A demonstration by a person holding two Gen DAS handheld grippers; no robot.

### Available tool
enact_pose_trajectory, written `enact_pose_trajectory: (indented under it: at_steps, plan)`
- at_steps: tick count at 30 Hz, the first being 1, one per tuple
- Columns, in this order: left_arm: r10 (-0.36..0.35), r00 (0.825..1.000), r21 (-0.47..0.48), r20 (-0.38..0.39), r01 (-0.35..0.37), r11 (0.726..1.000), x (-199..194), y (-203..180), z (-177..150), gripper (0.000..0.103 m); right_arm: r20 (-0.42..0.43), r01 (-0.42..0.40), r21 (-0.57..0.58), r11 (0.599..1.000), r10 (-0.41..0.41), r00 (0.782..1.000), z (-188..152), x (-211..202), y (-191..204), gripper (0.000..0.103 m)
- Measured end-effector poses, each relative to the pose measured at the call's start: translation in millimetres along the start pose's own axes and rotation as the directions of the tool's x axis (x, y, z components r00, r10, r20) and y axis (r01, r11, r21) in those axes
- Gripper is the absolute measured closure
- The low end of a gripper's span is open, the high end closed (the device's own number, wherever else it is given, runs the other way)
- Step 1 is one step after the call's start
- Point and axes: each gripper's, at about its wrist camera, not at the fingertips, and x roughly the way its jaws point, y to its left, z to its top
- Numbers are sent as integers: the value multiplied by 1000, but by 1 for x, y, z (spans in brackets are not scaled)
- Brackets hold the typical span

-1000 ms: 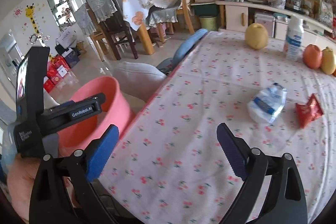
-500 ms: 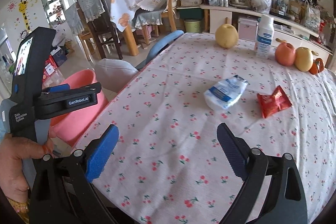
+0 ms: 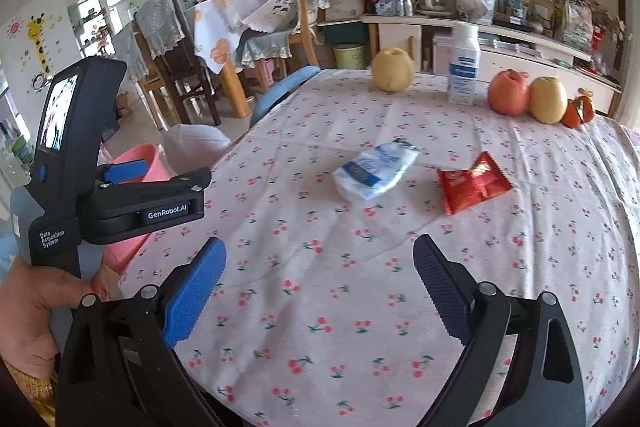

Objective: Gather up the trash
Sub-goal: 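Move both grippers back over the table toward the yogurt bottle and red wrapper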

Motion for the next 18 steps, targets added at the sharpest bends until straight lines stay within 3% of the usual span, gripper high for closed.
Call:
enact_pose_trajectory:
  at_steps: [18]
  plan:
    - [-123,992,166,16,118,979,-5,-72,4,16,-10,72,98,993,-72,997,3,-12,-90,9]
